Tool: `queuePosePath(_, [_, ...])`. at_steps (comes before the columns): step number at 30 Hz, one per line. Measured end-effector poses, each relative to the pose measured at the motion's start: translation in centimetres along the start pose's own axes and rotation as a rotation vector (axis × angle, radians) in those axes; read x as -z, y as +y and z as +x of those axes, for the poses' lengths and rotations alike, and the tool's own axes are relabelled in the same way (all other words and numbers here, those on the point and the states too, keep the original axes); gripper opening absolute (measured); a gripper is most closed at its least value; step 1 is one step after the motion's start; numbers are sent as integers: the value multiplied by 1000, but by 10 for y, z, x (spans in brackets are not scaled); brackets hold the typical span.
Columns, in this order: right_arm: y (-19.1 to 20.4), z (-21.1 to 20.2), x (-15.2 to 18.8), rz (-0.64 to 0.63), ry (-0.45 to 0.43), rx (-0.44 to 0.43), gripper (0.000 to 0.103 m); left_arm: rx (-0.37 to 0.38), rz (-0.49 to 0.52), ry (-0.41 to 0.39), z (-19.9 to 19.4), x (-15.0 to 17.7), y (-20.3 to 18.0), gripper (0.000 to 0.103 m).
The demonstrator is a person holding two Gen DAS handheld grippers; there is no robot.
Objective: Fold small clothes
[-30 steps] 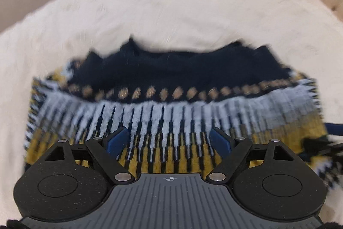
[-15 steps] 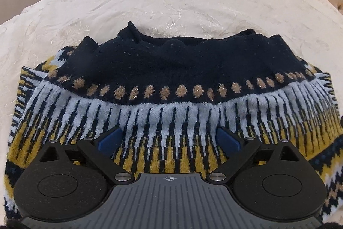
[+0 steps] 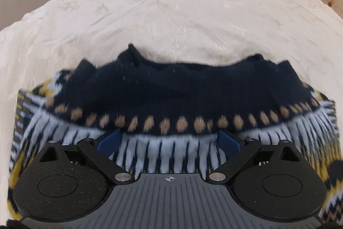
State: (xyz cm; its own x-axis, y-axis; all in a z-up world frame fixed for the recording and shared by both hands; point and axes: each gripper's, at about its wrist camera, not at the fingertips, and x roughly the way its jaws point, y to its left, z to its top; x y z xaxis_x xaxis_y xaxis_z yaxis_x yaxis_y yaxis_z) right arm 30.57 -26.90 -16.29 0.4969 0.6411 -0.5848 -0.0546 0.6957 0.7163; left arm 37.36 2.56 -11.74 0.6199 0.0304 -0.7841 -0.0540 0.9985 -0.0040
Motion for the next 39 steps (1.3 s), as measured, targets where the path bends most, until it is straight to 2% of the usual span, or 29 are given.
queuePosePath(6, [-2,-3,0,16,-10,-13,103,-38,7,-5,21,-5,-5,103])
queuePosePath(9, [-1,-2,1,9,-16,-14,103,-10,0,-12,19,-4,-2,103])
queuePosePath(13, [-3,-4,1,21,-22,-19,103,43,-26,-28,-4,3,19,90])
queuePosePath(16, [-2,-4,-2,32,-24,-3,101,65,-66,-43,-30,16,36,90])
queuePosePath(19, [2,-3,-3,9,-22,32,95,61,-89,-61,-59,34,54,90])
queuePosePath(22, [7,-2,-3,-19,-17,69,85,20,-90,-73,-86,52,70,90])
queuePosePath(26, [7,-3,-3,-20,-23,100,71,15,-100,-66,-118,73,90,90])
queuePosePath(28, [8,-5,-3,-28,-28,110,64,14,-115,-59,-123,84,101,90])
queuePosePath(30, [10,-8,-3,-30,-40,116,48,-3,-130,-59,-124,92,111,90])
queuePosePath(33, [15,-13,-4,-26,-64,119,36,-26,-149,-40,-117,102,126,90])
queuePosePath(35, [22,-16,-4,-37,-75,128,35,-21,-159,-25,-113,105,135,90])
queuePosePath(39, [35,-22,-5,-31,-102,137,33,-18,-169,-50,-113,105,149,90])
